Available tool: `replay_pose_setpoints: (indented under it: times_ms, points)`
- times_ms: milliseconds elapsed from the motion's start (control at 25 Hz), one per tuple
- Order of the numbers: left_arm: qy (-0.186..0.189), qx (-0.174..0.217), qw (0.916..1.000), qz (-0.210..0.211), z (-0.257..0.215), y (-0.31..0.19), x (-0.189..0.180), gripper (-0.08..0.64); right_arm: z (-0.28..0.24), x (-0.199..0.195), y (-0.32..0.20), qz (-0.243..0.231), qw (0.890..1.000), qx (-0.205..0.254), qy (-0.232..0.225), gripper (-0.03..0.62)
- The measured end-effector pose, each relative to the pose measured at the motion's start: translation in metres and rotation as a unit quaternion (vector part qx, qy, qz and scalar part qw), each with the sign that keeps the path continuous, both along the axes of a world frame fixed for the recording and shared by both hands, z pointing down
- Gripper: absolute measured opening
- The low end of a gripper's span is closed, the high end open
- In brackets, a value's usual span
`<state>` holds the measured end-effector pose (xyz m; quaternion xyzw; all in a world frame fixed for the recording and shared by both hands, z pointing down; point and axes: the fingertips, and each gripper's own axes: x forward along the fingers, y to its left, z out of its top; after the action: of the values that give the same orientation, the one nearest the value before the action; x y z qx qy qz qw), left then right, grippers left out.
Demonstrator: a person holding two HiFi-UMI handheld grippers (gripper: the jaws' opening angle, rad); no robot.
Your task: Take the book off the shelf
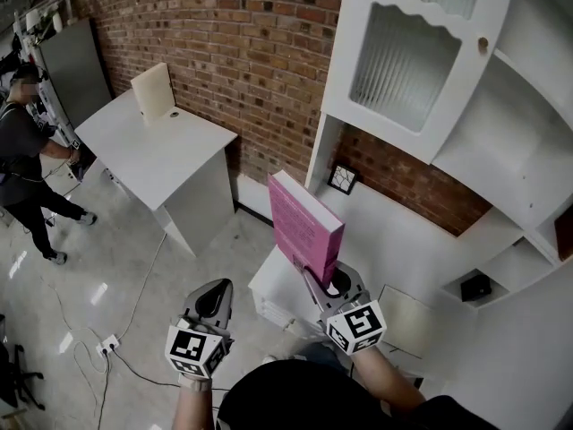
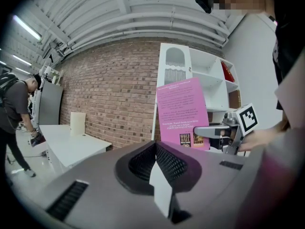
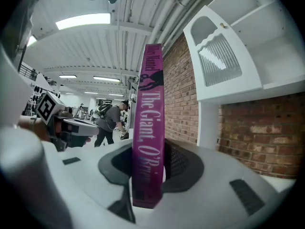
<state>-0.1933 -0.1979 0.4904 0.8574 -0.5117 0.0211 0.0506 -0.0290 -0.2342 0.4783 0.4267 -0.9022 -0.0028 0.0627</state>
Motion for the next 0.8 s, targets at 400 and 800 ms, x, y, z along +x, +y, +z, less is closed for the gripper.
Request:
replay_pose_setpoints:
  times_ms: [400,800]
  points:
    - [-0.002,-0.009,0.9992,-0.040,0.007,0.018,-0.029,0.009,0.029,-0.037,0.008,-0.048,0.999,-0.014,0.012,0.137]
    - [0.004,-0.015,0.9982,-0.058,0.014,0.022,-0.042,0.009,0.045,-0.053,0.013,-0.069,0.997,-0.014,0.033,0.137]
